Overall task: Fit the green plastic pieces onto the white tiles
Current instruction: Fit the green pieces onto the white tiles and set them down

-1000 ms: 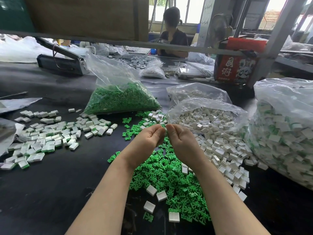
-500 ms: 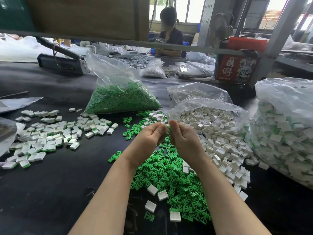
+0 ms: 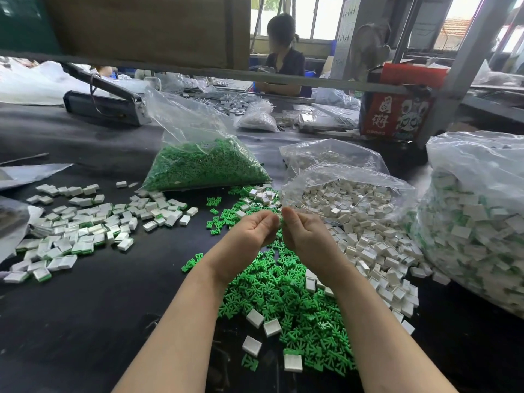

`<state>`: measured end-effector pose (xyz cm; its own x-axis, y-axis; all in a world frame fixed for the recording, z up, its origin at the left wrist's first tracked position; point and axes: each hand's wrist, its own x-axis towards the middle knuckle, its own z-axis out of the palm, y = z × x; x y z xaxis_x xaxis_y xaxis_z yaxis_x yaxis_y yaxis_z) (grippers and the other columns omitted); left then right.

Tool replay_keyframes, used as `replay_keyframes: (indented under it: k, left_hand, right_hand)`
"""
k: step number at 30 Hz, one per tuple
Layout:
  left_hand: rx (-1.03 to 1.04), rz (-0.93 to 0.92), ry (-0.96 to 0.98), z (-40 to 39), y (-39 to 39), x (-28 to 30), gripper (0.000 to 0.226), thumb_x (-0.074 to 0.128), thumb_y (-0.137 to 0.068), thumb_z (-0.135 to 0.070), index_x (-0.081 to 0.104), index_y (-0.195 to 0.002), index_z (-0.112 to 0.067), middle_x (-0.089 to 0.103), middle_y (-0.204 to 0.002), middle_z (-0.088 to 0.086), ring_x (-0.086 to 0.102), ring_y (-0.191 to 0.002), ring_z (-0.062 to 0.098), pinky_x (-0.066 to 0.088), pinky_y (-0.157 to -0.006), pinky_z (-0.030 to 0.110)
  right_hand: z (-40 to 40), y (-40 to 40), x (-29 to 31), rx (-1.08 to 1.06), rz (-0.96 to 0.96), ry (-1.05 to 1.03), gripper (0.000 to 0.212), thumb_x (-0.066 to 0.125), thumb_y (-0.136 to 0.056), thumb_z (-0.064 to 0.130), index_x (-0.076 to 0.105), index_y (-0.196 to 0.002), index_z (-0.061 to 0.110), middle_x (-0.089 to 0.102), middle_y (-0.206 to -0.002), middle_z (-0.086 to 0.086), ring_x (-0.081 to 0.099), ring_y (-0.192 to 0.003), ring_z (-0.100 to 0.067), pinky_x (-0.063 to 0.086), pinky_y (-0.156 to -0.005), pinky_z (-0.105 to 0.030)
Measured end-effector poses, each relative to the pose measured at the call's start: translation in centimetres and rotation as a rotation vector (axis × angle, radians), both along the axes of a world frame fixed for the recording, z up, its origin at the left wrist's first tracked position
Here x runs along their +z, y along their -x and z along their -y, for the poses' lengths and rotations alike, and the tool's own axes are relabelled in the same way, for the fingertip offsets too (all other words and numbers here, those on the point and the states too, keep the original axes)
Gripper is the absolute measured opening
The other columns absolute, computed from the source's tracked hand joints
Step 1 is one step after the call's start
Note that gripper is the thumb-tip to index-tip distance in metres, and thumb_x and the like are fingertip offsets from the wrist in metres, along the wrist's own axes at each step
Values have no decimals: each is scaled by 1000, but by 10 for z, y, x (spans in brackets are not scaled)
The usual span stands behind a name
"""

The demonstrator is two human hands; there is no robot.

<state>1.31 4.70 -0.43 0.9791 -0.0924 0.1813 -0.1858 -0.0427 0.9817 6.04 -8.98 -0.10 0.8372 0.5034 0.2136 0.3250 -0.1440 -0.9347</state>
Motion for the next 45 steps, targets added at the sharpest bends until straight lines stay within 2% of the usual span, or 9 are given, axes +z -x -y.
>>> replay_keyframes:
  k: [6, 12, 17, 20, 24, 30, 35, 38, 45]
  left_hand:
    - [9, -55, 2, -3, -5, -8, 23, 49, -94, -39, 67, -84, -30, 48, -74, -6, 44, -68, 3, 42, -67, 16]
    - [89, -20, 16, 4, -6, -8, 34, 40, -104, -24, 59, -76, -25, 44, -56, -18, 38, -53, -2, 35, -55, 14]
    - [119, 7, 20, 11, -4, -4, 28, 35, -106, -16, 60, -94, -11, 66, -63, -18, 59, -60, -8, 44, -57, 7]
    - [122, -13, 48, 10, -4, -2, 27, 38, -105, -19, 62, -94, -13, 69, -72, -12, 63, -71, -1, 48, -67, 13]
    - [138, 1, 56, 10, -6, -3, 28, 44, -103, -25, 61, -86, -11, 55, -74, 2, 48, -72, 14, 42, -72, 28]
    - [247, 153, 43, 11, -4, 2, 24, 51, -92, -37, 67, -91, -20, 66, -72, -23, 56, -71, -9, 43, -70, 6]
    - [272, 129, 175, 14, -5, 1, 22, 57, -84, -37, 66, -99, -24, 71, -100, -2, 66, -87, -1, 48, -75, 12]
    - [267, 155, 141, 16, -2, 4, 18, 55, -89, -37, 70, -97, -30, 61, -111, 18, 64, -68, 2, 49, -61, 15]
    - [387, 167, 58, 13, -2, 9, 10, 61, -95, -14, 69, -95, -19, 71, -90, 3, 63, -74, 19, 55, -67, 31]
  right_hand:
    - [2, 0, -1, 44, -35, 2, 54, 40, -104, 35, 57, -53, 30, 35, -52, 6, 28, -49, -12, 23, -49, -31]
    - [-4, 1, -5, -96, 97, 37, 48, 38, -103, 36, 50, -61, 17, 41, -46, 11, 33, -43, -1, 29, -47, -20]
    - [-13, 0, -8, -228, 246, 115, 53, 36, -103, 38, 66, -80, 1, 65, -70, -11, 61, -66, -28, 51, -64, -46]
    - [-13, 0, -9, -230, 240, 103, 54, 35, -103, 41, 67, -79, 4, 64, -65, -2, 60, -61, -19, 49, -60, -40]
    - [-12, 0, -6, -138, 5, -157, 56, 32, -105, 36, 56, -60, 14, 51, -44, 6, 44, -40, -2, 36, -44, -20]
    - [-2, -3, 3, -100, -331, -275, 59, 25, -103, 53, 43, -58, 19, 40, -47, 5, 30, -41, -10, 24, -43, -23]
    - [-1, -1, 2, 129, -403, -217, 67, 25, -94, 67, 64, -78, 15, 52, -56, 2, 39, -46, -10, 26, -43, -21]
    - [-3, 0, 3, 239, -408, -278, 62, 32, -92, 65, 70, -98, 17, 57, -63, -2, 41, -53, -12, 28, -42, -19]
    - [-2, 0, 3, 256, -424, -328, 67, 40, -92, 56, 55, -124, 0, 58, -67, -4, 50, -53, -11, 34, -44, -18]
